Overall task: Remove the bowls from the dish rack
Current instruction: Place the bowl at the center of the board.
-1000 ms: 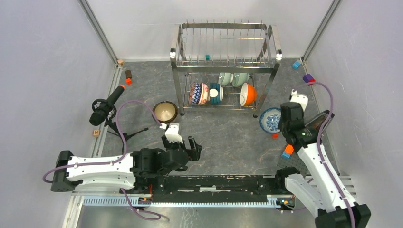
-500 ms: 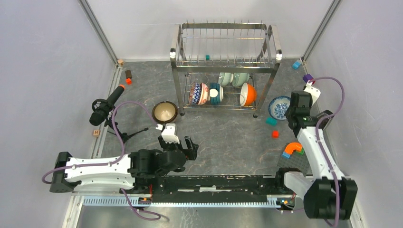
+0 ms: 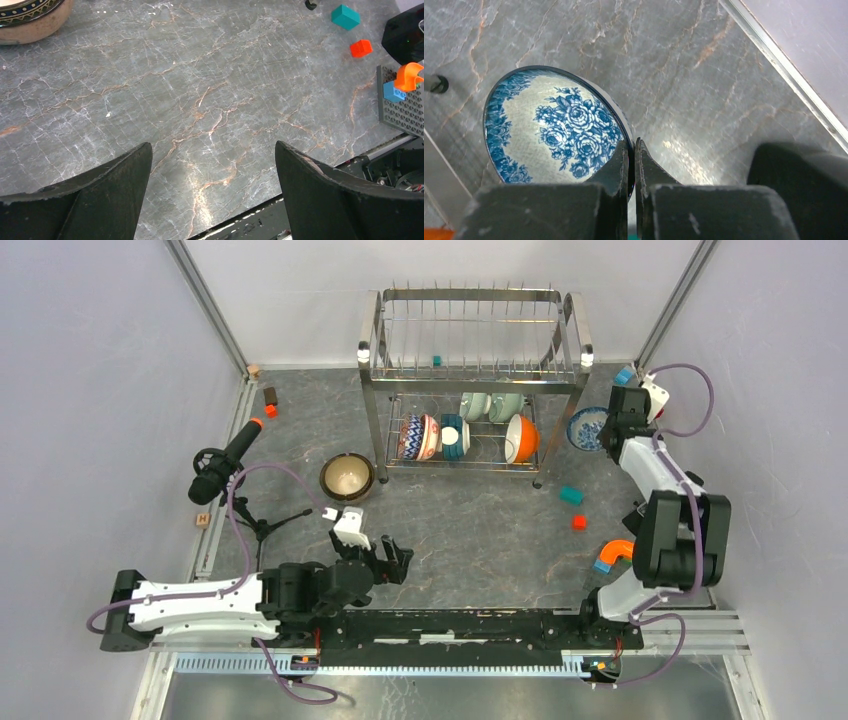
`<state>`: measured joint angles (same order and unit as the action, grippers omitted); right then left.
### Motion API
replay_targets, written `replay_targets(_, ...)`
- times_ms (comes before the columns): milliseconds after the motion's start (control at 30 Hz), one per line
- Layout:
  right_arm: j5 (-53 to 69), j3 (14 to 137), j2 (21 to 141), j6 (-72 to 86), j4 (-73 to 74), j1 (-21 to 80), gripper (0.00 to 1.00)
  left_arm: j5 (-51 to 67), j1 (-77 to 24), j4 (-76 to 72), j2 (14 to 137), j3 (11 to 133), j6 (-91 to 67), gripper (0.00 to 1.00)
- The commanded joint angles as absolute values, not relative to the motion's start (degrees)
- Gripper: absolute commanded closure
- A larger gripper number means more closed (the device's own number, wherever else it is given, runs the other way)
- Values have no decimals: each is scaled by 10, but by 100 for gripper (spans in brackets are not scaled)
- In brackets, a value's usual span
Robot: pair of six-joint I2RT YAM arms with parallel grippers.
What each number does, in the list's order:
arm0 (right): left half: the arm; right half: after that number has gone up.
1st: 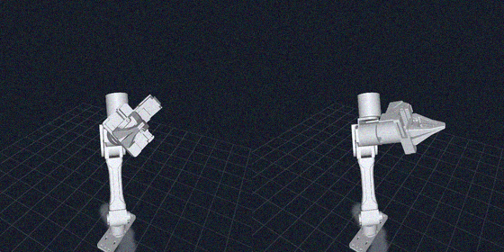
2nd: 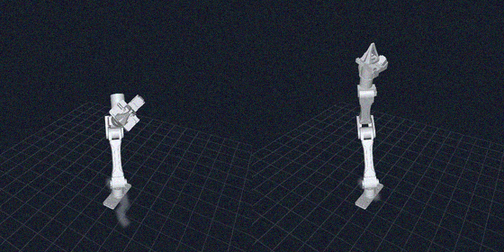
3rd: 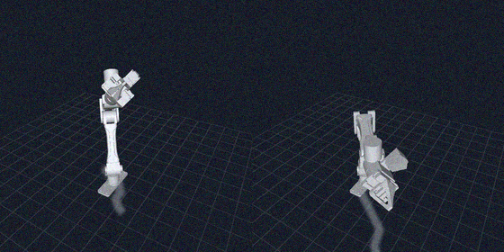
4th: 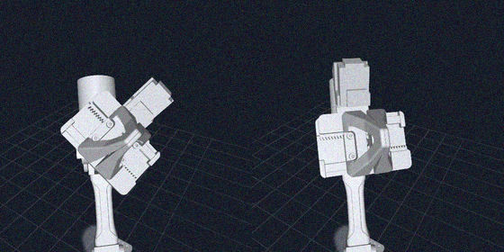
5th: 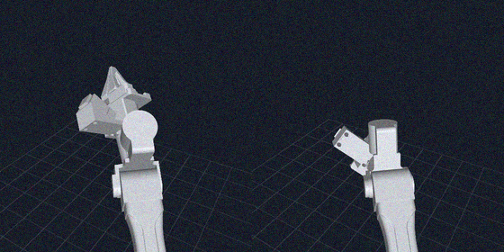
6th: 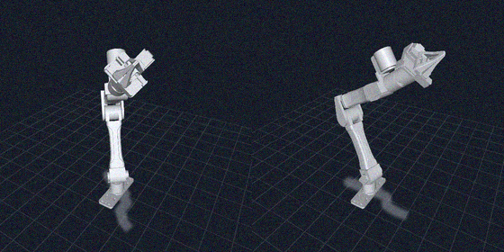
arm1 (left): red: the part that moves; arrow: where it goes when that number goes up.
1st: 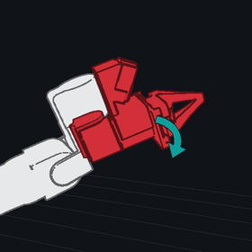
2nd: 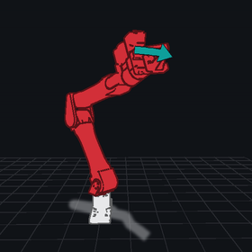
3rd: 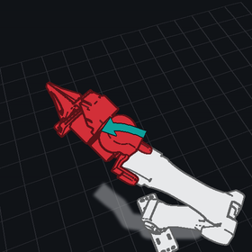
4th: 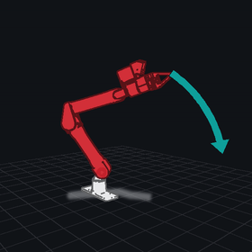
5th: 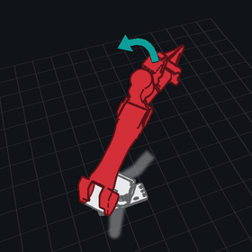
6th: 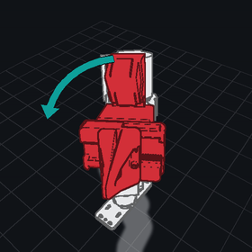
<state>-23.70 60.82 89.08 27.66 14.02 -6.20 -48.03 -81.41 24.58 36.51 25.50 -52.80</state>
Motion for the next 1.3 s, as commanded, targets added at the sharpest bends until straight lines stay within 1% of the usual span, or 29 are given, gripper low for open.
replay_targets(0,-210,667,944,294,90,-86,100,-499,-816,185,345,234,-480,3)
replay_targets(233,-153,697,1002,312,76,-106,100,-513,-816,160,361,228,-460,3)
replay_targets(600,-110,705,1048,315,89,-120,100,-512,-816,186,396,246,-476,3)
replay_targets(633,-109,704,1050,310,91,-122,98,-512,-815,189,397,246,-478,3)
replay_targets(667,-107,704,1051,306,92,-122,93,-511,-815,190,396,246,-480,3)
replay_targets(867,-101,699,1044,280,101,-125,54,-516,-816,208,401,253,-483,3)
replay_targets(933,-98,698,1030,276,106,-126,43,-517,-816,220,404,260,-487,3)
replay_targets(1033,-96,686,997,272,106,-125,32,-519,-816,231,404,269,-488,2)
replay_targets(1133,-94,673,955,275,113,-125,26,-524,-816,235,403,277,-490,2)
replay_targets(1267,-92,656,884,292,133,-123,23,-526,-816,250,412,298,-479,1)
